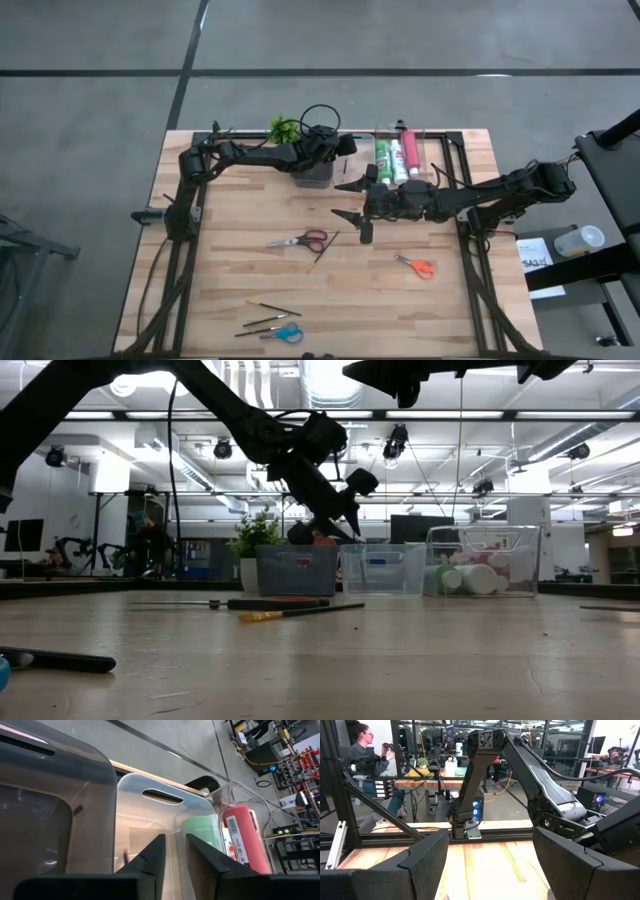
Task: Pick & Place Paint Supplies
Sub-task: Put the top silver paint brush into the white transparent bin, then put the top gold paint brush into the white transparent bin
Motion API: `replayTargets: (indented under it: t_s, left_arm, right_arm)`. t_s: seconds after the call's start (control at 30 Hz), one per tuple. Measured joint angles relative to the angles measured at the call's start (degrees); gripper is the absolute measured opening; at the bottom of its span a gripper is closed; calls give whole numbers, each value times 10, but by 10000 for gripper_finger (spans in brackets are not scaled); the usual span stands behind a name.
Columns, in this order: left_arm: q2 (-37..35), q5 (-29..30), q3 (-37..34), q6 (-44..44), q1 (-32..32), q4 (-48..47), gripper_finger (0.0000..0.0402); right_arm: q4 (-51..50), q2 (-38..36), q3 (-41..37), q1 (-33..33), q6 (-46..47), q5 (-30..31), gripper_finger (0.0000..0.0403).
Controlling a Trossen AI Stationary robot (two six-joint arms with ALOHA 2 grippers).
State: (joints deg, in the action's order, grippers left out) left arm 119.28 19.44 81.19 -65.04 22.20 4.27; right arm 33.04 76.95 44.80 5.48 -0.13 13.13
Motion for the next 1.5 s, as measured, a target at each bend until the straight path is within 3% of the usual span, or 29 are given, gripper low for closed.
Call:
replayTargets:
  t_s: [0.5,0.67,0.97,1.17,1.33,1.5]
  left_arm:
    - [-3,-4,0,8,0,1,98]
    - [-19,-46,0,59,0,-13,98]
    - [-101,-146,0,213,-1,-190,98]
    - [-146,-155,-4,282,-22,-347,98]
    - [-186,-123,-74,278,-74,-349,98]
    - [-251,-98,-175,276,-139,-283,98]
  right_arm:
    - [0,0,0,0,0,0,288]
    - [0,0,0,0,0,0,288]
    - [-1,0,0,0,0,0,288]
    - [-2,0,0,0,0,0,288]
    - [-2,0,0,0,0,0,288]
    - [-2,0,0,0,0,0,288]
